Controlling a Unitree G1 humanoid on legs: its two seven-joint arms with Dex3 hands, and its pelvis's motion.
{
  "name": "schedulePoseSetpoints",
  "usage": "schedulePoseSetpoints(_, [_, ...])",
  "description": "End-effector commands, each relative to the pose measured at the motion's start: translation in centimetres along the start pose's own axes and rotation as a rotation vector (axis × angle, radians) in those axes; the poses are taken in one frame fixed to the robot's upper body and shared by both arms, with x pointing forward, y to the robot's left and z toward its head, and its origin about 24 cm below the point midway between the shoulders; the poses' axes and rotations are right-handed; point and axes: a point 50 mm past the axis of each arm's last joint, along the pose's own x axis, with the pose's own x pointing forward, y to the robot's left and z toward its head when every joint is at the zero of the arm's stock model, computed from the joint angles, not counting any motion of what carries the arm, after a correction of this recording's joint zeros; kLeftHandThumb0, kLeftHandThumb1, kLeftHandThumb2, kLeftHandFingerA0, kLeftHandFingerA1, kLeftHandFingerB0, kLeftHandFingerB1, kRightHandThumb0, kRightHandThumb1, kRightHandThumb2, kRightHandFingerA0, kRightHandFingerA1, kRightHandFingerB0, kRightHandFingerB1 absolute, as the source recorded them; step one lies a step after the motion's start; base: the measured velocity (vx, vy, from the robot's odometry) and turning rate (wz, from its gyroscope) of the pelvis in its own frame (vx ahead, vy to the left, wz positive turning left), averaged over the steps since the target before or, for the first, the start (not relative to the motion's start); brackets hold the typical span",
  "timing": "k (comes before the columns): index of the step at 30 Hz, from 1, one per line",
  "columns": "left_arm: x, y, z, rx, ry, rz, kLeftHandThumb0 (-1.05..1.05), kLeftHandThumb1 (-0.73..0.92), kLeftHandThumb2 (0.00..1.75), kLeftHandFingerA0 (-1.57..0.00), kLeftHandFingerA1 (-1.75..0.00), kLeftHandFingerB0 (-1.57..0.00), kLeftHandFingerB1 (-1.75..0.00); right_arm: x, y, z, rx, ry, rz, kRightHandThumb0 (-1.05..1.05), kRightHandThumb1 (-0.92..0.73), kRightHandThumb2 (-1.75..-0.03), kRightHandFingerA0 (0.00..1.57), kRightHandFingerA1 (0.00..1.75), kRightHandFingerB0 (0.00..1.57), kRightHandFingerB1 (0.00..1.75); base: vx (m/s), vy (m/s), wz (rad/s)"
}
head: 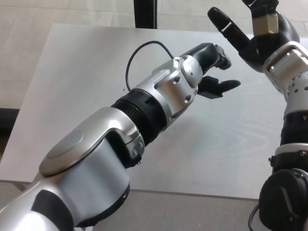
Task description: The robot uses both its hands to grab the left and right ends of a football kept in the middle of the desk infront of it, lifts it up and places it in the palm of a person
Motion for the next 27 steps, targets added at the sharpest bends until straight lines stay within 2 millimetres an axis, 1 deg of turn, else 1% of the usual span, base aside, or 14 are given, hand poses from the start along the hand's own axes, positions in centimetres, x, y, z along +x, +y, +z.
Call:
schedulePoseSetpoints(1, [-0.4,1.7,-1.7,0.155,0.153,-0.01,-0.68,0.76,0.63,-0.38,-0.74,-0.21,-0.3,-0.4,-1.8,1.6,0.047,-0.18,0.051,-0.87,-0.89,-0.67,0.9,0.67,0.7,0.43,0.0,0.0,0.0])
schedulePoseSetpoints(2, [-0.4,1.7,-1.9,0.132,0.153,-0.01,-0.65,0.75,0.63,-0.4,-0.74,-0.2,-0.3,-0.4,-1.6,1.7,0.032,-0.185,0.048,-0.91,-0.68,-0.97,0.85,0.72,0.63,0.53,0.0,0.0,0.0])
schedulePoseSetpoints(3, [-0.4,1.5,-2.3,0.1,0.151,-0.013,-0.65,0.74,0.63,-0.44,-0.8,-0.2,-0.29,-0.5,-1.5,1.9,0.029,-0.191,0.044,-0.86,-0.89,-0.68,0.82,0.71,0.7,0.43,0.0,0.0,0.0])
schedulePoseSetpoints(7, [-0.6,0.9,-2.7,0.119,0.149,-0.028,-0.67,0.76,0.63,-0.47,-0.79,-0.2,-0.29,-0.7,-1.8,1.8,0.041,-0.185,0.04,-0.85,-0.89,-0.67,0.8,0.72,0.69,0.43,0.0,0.0,0.0])
schedulePoseSetpoints(8, [-0.8,1.1,-2.8,0.099,0.133,-0.027,-0.66,0.75,0.63,-0.46,-0.78,-0.2,-0.29,-0.9,-2.0,1.8,0.046,-0.185,0.042,-0.78,-0.67,-1.14,0.78,0.79,0.56,0.56,0.0,0.0,0.0])
schedulePoseSetpoints(9, [-1.2,1.6,-2.8,0.057,0.085,-0.012,-0.63,0.75,0.63,-0.53,-1.1,-0.19,-0.31,-1.3,-2.1,2.2,0.057,-0.195,0.039,-0.81,-0.67,-1.15,0.79,0.78,0.56,0.56,0.0,0.0,0.0])
schedulePoseSetpoints(10, [-2.0,3.0,-3.2,-0.019,0.008,0.042,-0.64,0.75,0.62,-0.45,-0.78,-0.18,-0.33,-1.9,-1.8,3.1,0.081,-0.227,0.072,-0.89,-0.87,-0.69,0.8,0.76,0.67,0.43,0.0,0.0,0.0])
schedulePoseSetpoints(11, [-3.2,4.4,-3.6,-0.106,-0.051,0.1,-0.62,0.76,0.63,-0.15,-0.57,-0.18,-0.32,-2.6,-1.4,4.0,0.062,-0.257,0.099,-0.88,-0.88,-0.67,0.79,0.78,0.65,0.42,0.0,0.0,0.0])
schedulePoseSetpoints(12, [-4.0,5.2,-3.9,-0.146,-0.091,0.138,-0.65,0.59,0.93,-0.34,-0.67,-0.11,-0.47,-3.1,-1.2,4.5,0.029,-0.271,0.118,-0.9,-0.88,-0.67,0.74,0.77,0.62,0.43,0.0,0.0,0.0])
schedulePoseSetpoints(15, [-6.1,7.0,-4.3,-0.168,-0.154,0.2,-0.66,0.75,0.63,-0.3,-0.61,-0.15,-0.35,-4.7,-1.1,5.9,-0.035,-0.307,0.172,-0.9,-0.87,-0.67,0.72,0.76,0.59,0.41,0.0,0.0,0.0])
schedulePoseSetpoints(17, [-9.6,8.7,-5.7,-0.202,-0.259,0.298,-0.65,0.78,0.63,-0.48,-0.85,-0.23,-0.38,-6.7,-1.0,7.5,-0.141,-0.353,0.211,-0.89,-0.89,-0.67,0.7,0.69,0.61,0.4,0.0,0.0,0.0])
schedulePoseSetpoints(19, [-18.2,12.4,-10.9,-0.308,-0.365,0.459,-0.55,0.76,0.62,-0.59,-0.76,-0.25,-0.41,-13.0,-2.7,11.5,-0.369,-0.439,0.234,-0.82,-0.73,-1.14,0.66,0.7,0.51,0.55,0.0,0.0,0.0])
schedulePoseSetpoints(20, [-20.3,13.0,-12.4,-0.364,-0.346,0.492,-0.58,0.59,0.92,-0.48,-0.7,-0.2,-0.5,-14.8,-4.2,12.4,-0.398,-0.451,0.228,-0.85,-0.92,-0.74,0.58,0.66,0.5,0.41,0.0,0.0,0.0])
schedulePoseSetpoints(27, [-31.8,14.4,-22.2,-0.436,-0.065,0.802,-0.63,0.7,0.61,-0.64,-0.52,-0.32,-0.34,-26.6,-13.4,17.4,-0.505,-0.56,-0.175,-0.83,-0.85,-0.66,0.78,0.58,0.62,0.42,0.0,0.0,0.0])
